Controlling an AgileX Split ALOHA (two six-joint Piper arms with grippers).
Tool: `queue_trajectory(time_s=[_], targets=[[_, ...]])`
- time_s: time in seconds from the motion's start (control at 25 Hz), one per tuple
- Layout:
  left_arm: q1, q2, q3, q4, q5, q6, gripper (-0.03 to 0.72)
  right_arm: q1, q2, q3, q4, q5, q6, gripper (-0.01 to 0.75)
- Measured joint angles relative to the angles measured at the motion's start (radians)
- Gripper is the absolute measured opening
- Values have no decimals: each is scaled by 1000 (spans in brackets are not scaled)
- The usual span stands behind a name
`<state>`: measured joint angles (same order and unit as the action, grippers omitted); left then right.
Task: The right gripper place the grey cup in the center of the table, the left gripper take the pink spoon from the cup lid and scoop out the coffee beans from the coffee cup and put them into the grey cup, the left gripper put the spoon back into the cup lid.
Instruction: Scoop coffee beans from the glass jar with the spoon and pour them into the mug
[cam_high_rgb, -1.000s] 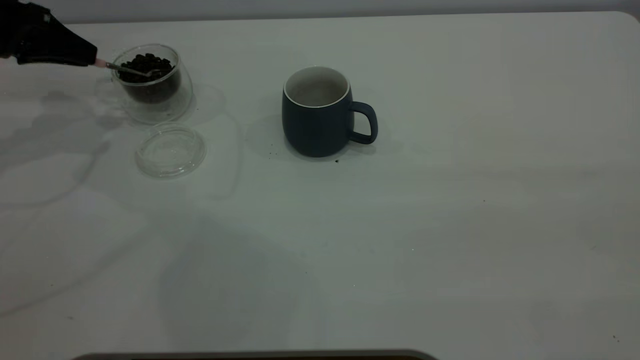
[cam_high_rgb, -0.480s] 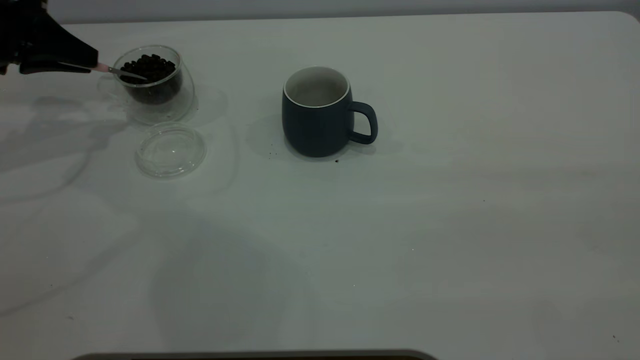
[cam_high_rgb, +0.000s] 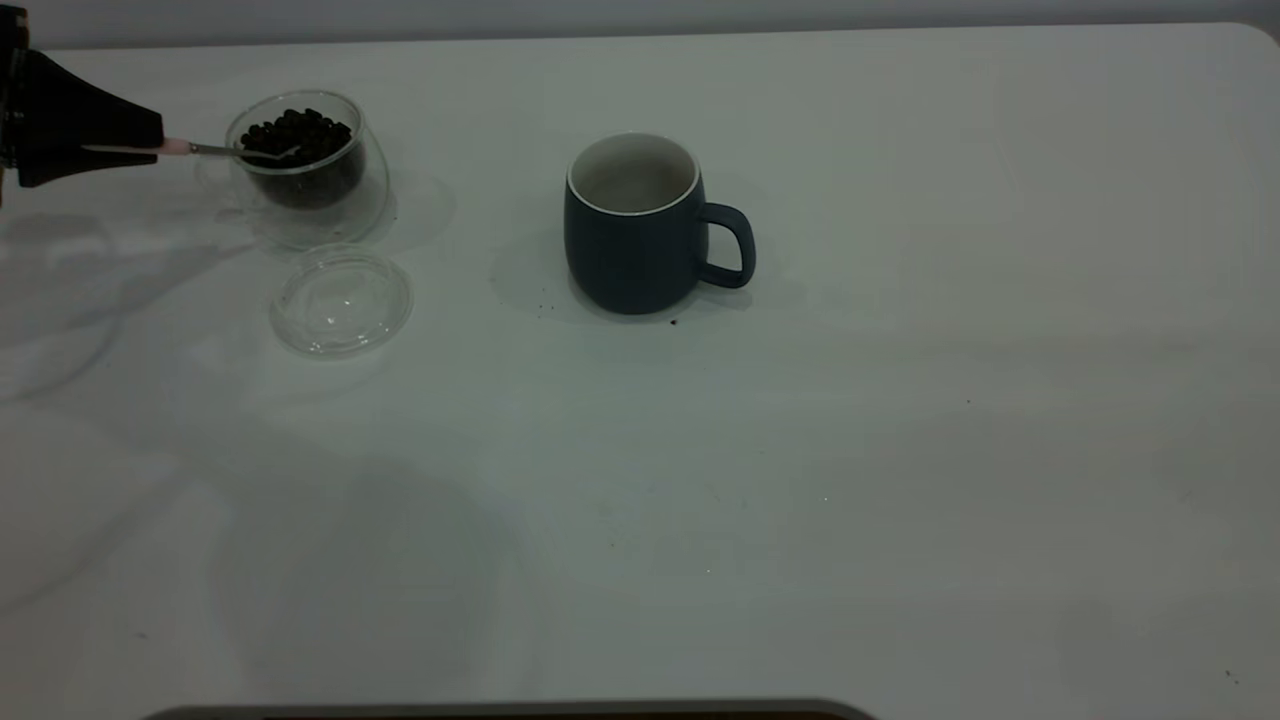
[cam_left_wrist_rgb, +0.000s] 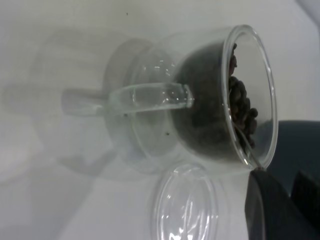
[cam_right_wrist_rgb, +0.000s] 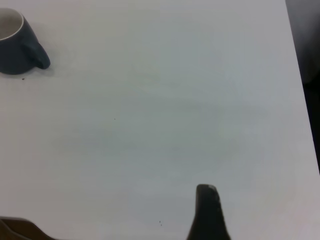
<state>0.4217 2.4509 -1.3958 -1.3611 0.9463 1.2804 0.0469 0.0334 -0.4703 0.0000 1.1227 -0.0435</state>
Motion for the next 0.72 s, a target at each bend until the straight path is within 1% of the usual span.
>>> queue_trajectory(time_s=[0.28, 0.36, 0.72], targets=[[30, 47, -4, -76, 93, 11, 115, 0, 0, 0, 0, 0, 0, 591], [36, 49, -4, -87, 102, 17, 115, 0, 0, 0, 0, 0, 0, 591], [62, 49, -5, -83, 158, 18, 115, 0, 0, 0, 0, 0, 0, 591]])
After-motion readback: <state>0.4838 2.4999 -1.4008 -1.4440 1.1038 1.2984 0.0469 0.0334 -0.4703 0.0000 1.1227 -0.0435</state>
